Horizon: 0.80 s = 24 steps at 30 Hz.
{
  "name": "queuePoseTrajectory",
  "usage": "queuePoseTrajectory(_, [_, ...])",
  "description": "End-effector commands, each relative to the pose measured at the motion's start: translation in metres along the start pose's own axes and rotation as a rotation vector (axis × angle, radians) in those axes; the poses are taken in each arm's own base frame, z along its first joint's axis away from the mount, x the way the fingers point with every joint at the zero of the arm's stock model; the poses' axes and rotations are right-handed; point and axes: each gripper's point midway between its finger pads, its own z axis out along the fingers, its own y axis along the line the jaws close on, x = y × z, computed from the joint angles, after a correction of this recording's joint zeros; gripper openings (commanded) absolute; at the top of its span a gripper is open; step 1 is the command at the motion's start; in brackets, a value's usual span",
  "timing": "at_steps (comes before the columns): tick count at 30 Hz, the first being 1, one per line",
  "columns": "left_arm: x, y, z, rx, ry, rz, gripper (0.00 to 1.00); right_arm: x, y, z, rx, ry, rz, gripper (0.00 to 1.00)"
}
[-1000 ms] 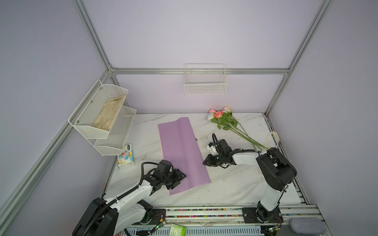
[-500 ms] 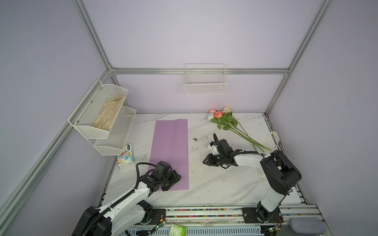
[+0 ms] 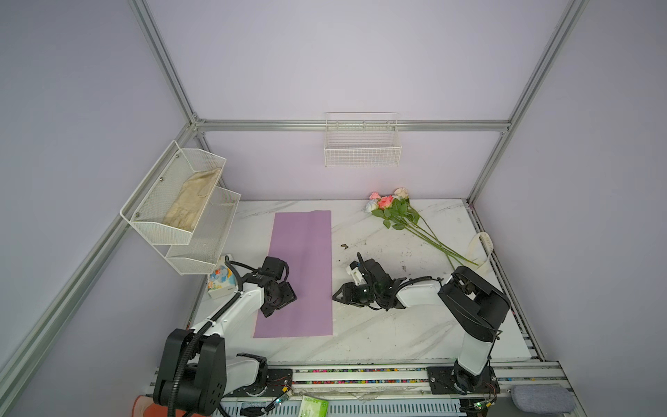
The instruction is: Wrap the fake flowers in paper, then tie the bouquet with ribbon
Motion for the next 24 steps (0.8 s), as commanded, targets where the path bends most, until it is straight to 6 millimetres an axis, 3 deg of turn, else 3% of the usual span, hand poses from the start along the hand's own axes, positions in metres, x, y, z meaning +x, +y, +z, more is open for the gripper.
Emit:
queuePoseTrajectory(1, [-0.025,0.002,-0.007,-0.011,-0.047,0.004,0.73,-0.018,-0.021,0.013,0.077,-0.069,0.094,0.56])
queuePoseTrajectory(3, [-0.025,0.007,-0.001,-0.035,-0.035,-0.018,0.73,-0.023,-0.031,0.022,0.099,-0.084,0.135,0.56])
queuePoseTrajectory(5, [-0.015,0.0,0.01,0.009,0.018,-0.019,0.72,-0.029,-0.037,0.031,0.106,-0.099,0.161,0.56])
queuePoseTrajectory(8, [0.002,-0.009,0.025,0.074,0.096,-0.022,0.69,-0.036,-0.03,0.046,0.038,-0.088,0.172,0.56])
queuePoseTrajectory(11, [0.018,-0.004,0.039,0.07,0.156,-0.025,0.68,-0.045,-0.025,0.051,-0.02,-0.098,0.183,0.54])
queuePoseTrajectory(17, [0.032,-0.009,0.043,0.13,0.193,-0.028,0.67,-0.051,0.004,0.044,-0.181,-0.095,0.168,0.54])
queuePoseTrajectory(24, [0.046,-0.017,0.052,0.197,0.237,-0.048,0.66,-0.028,0.029,0.016,-0.333,-0.049,0.176,0.54])
